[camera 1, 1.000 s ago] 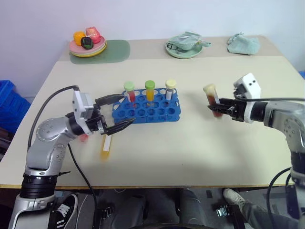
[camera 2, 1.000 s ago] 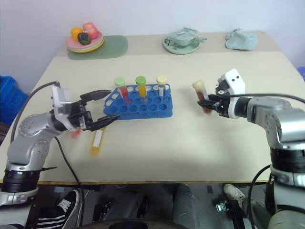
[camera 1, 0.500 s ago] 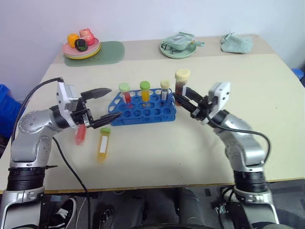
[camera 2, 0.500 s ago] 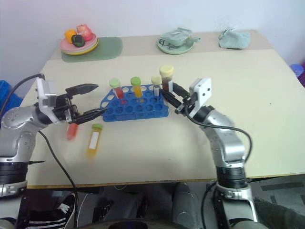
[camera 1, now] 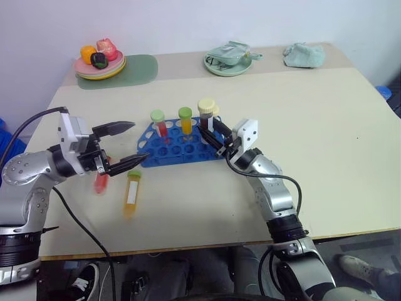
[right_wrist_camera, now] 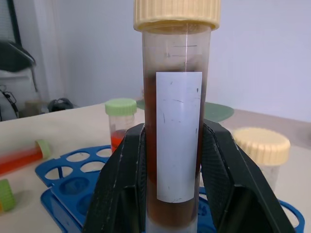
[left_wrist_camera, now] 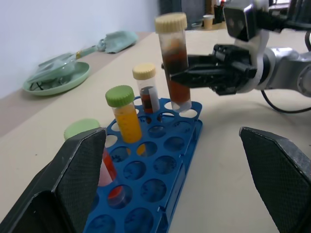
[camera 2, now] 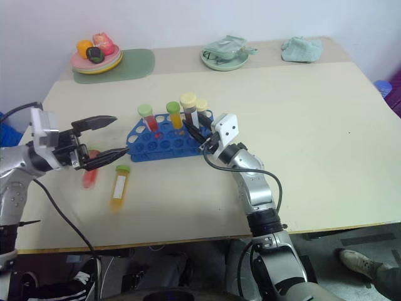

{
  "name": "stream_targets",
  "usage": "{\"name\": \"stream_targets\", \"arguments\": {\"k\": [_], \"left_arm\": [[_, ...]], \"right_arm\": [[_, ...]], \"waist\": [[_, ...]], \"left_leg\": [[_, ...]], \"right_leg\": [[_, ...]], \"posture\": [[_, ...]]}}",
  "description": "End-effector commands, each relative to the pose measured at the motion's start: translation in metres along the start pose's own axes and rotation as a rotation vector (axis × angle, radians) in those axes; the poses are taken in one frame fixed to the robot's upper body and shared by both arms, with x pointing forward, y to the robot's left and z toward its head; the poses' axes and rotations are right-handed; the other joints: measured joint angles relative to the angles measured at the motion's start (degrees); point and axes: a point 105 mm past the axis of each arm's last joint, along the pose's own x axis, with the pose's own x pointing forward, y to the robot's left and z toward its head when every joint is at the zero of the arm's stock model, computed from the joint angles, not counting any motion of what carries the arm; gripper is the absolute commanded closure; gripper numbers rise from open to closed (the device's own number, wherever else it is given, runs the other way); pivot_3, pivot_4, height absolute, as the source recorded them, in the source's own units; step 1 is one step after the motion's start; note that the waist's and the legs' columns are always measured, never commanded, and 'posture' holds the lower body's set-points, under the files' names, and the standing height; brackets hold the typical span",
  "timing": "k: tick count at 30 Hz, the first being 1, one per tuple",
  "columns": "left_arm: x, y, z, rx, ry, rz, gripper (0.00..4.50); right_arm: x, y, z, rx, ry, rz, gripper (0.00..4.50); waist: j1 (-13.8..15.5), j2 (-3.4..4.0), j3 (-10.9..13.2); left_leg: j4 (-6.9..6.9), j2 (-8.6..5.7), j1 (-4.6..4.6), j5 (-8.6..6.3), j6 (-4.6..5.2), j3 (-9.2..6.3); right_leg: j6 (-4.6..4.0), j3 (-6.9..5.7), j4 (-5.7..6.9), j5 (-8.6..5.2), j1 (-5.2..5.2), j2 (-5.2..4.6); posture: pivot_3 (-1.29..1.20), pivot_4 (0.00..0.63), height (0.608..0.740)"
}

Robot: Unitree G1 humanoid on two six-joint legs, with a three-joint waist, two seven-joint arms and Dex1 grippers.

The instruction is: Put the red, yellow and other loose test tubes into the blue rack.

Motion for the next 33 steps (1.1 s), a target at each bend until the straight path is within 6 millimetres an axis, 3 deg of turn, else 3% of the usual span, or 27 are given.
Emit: {"name": "stream_targets", "arguments": {"k": [1, 9, 16, 24, 33], "left_arm": [[-0.005, 0.002, 0.014, 0.045, -0.011, 0.010, 0.00], [-0.003, 0.003, 0.016, 0.050, -0.005, 0.000, 0.00], [-0.001, 0.003, 0.014, 0.045, -0.007, -0.013, 0.00], [0.000, 0.003, 0.016, 0.052, -0.011, -0.015, 0.00], [-0.001, 0.004, 0.016, 0.048, -0.016, -0.006, 0.00]], "right_arm": [[0.002, -0.005, 0.009, -0.054, -0.048, -0.012, 3.27], [-0.012, -0.015, 0.005, -0.068, -0.034, -0.048, 3.27], [-0.009, -0.002, -0.005, -0.060, -0.021, -0.038, 3.27], [-0.019, -0.013, -0.010, -0.077, 0.001, -0.070, 3.27], [-0.020, -0.003, -0.008, -0.058, -0.007, -0.059, 3.27]], "waist": [[0.0, 0.00, 0.0], [-0.1, 0.01, 0.0], [-0.1, 0.01, 0.0], [-0.1, 0.01, 0.0], [0.0, 0.01, 0.0]], "left_leg": [[0.00, 0.00, 0.00, 0.00, 0.00, 0.00], [-0.05, 0.01, 0.03, 0.00, 0.00, 0.02], [-0.05, 0.02, 0.03, 0.00, 0.00, 0.02], [-0.06, 0.02, 0.04, 0.00, 0.00, 0.03], [-0.07, 0.02, 0.05, 0.00, 0.00, 0.03]], "right_leg": [[0.00, 0.00, 0.00, 0.00, 0.00, 0.00], [0.00, 0.01, 0.00, 0.00, -0.01, 0.00], [-0.01, 0.01, 0.00, 0.00, -0.01, 0.01], [-0.01, 0.01, -0.01, 0.00, 0.01, 0.01], [-0.01, 0.01, -0.01, 0.00, 0.01, 0.01]], "posture": [[0.00, 0.150, 0.740], [0.00, 0.150, 0.740], [0.00, 0.150, 0.740], [0.00, 0.150, 0.740], [0.00, 0.150, 0.740]]}}
